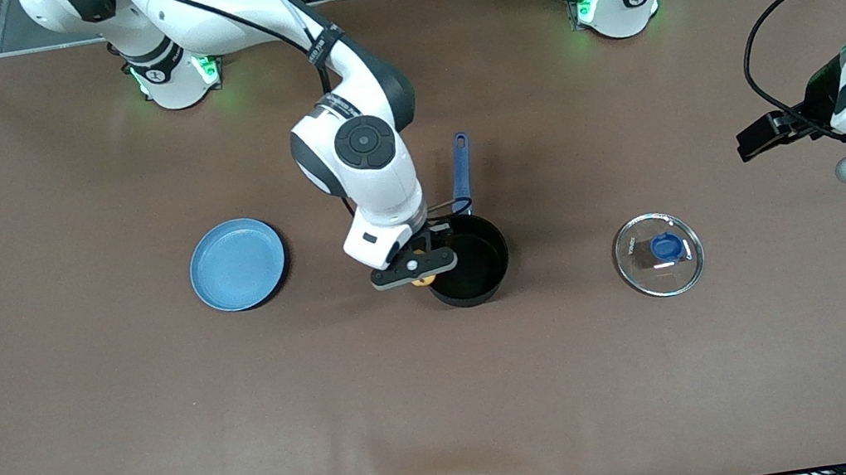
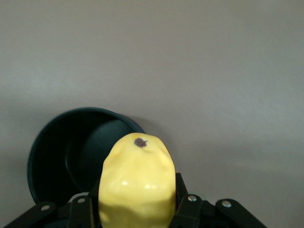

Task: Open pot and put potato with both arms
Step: 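Lift the yellow potato with the right gripper and carry it over the saucepan, then lower the potato into the saucepan and open the right gripper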

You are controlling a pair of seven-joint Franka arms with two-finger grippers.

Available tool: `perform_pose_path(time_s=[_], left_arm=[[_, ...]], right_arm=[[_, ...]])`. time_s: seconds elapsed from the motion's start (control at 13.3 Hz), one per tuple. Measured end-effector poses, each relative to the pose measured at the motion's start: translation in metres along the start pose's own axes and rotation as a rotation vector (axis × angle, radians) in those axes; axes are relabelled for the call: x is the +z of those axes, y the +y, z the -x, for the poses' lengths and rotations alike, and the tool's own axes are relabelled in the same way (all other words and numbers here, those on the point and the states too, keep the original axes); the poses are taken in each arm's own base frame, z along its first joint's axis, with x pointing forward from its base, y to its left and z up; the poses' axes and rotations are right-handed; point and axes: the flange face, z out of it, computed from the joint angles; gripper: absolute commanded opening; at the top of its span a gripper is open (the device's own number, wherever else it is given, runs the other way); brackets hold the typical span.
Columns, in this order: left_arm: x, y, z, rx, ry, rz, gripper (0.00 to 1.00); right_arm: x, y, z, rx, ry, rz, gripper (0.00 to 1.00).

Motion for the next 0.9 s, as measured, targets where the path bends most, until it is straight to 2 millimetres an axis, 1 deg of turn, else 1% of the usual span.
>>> perform_pose_path(time_s=[0.15,0.3,0.45,0.68,0.9], left_arm=[[0.000,0.000,0.000,0.017,0.000,0.000,1.00],[0.000,0.000,0.000,0.041,0.000,0.000,1.00],[0.000,-0.001,0.000,0.045,0.000,0.000,1.00],[0.000,-0.003,-0.001,0.042,0.000,0.000,1.00],[0.000,-0.004,-0.001,0.045,0.000,0.000,1.00]], right_arm=[[0.017,-0.012,0.005,-0.043,0.019,-0.011,0.00],[0.036,-0.032,0.021,-0.071,0.008,-0.010,0.00],[0.046,-0.051,0.036,-0.071,0.000,-0.010,0.00],[0.052,-0.060,0.044,-0.076,-0.008,-0.007,0.00],[0.071,-0.063,0.050,-0.063,-0.007,-0.005,0.00]])
